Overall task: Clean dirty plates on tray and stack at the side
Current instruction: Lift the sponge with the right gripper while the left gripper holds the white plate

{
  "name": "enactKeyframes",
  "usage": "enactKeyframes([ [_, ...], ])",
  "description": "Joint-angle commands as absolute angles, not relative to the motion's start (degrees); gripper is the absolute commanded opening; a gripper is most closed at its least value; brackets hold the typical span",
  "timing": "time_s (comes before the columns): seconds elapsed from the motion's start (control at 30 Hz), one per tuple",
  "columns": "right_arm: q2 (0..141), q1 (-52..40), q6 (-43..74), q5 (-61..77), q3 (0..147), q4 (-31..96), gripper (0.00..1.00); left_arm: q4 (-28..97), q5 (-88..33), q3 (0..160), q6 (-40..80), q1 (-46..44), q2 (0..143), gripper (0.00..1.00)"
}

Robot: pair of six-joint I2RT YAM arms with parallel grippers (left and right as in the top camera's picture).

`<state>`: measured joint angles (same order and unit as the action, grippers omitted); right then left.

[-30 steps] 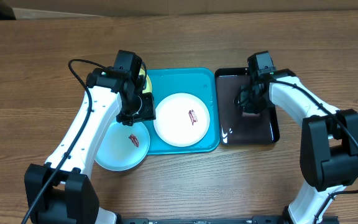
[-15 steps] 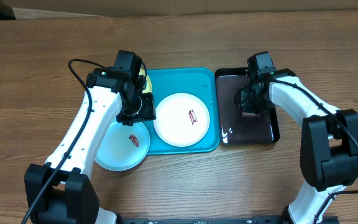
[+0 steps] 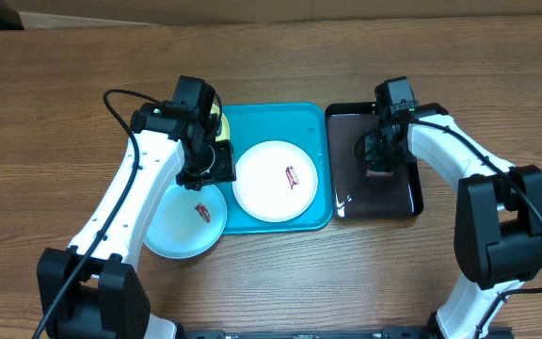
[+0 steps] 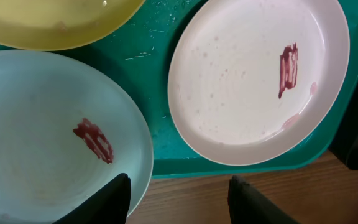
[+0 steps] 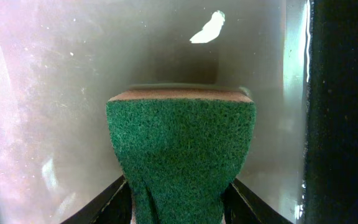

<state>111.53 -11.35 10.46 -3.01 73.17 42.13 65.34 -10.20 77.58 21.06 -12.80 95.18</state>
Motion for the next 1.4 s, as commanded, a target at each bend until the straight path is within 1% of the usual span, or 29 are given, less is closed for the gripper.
enactKeyframes([
  [0.0, 111.5, -11.6, 10.5, -2.9, 73.7, 41.8, 0.4, 65.3, -9.6, 77.5, 21.5, -13.1, 95.6, 0.52],
  [0.07, 111.5, -11.6, 10.5, -2.9, 73.7, 41.7, 0.15, 65.3, -9.6, 77.5, 21.5, -13.1, 95.6, 0.53],
  [0.1, 111.4, -11.6, 10.5, -2.9, 73.8, 41.6, 0.07, 65.3, -9.6, 77.5, 21.5, -13.1, 95.6, 0.53],
  [0.13, 111.2, -11.6, 10.5, -2.9, 74.5, 42.2, 0.04, 65.3, -9.6, 77.5, 21.5, -13.1, 95.6, 0.52],
  [0.33, 107.0, -11.6, 10.5, -2.7, 82.3, 51.5, 0.03, 65.0, -9.6, 77.5, 21.5, -13.1, 95.6, 0.53],
  [0.47, 103.9, -11.6, 10.5, -2.7, 84.0, 56.3, 0.04, 64.8, -9.6, 77.5, 21.5, -13.1, 95.6, 0.53],
  [0.7, 103.4, -11.6, 10.5, -2.4, 83.6, 58.8, 0.04, 64.2, -9.7, 77.5, 21.5, -13.1, 95.6, 0.53],
  [0.77, 103.4, -11.6, 10.5, 0.1, 83.6, 58.8, 0.04, 64.3, -9.7, 77.4, 21.5, -13.2, 95.6, 0.51],
  [0.87, 103.4, -11.6, 10.5, 1.7, 83.6, 58.9, 0.04, 64.5, -9.6, 77.1, 21.5, -13.2, 95.6, 0.5],
  [1.07, 103.4, -11.6, 10.5, 2.3, 83.6, 60.7, 0.04, 64.3, -7.2, 76.6, 21.5, -13.2, 95.6, 0.53],
  [1.1, 103.4, -11.6, 10.5, 2.3, 83.6, 60.8, 0.04, 64.1, -7.3, 76.6, 21.5, -13.2, 95.6, 0.52],
  [1.2, 103.4, -11.6, 10.5, 2.7, 83.6, 60.9, 0.04, 63.5, -7.3, 76.5, 21.5, -13.3, 95.6, 0.4],
  [1.3, 103.4, -11.6, 10.5, 3.8, 83.6, 60.9, 0.04, 62.9, -7.2, 75.9, 21.7, -13.6, 95.6, 0.4],
  [1.37, 103.4, -11.6, 10.5, 3.8, 83.6, 60.8, 0.04, 62.5, -7.3, 75.2, 22.0, -13.7, 95.6, 0.43],
])
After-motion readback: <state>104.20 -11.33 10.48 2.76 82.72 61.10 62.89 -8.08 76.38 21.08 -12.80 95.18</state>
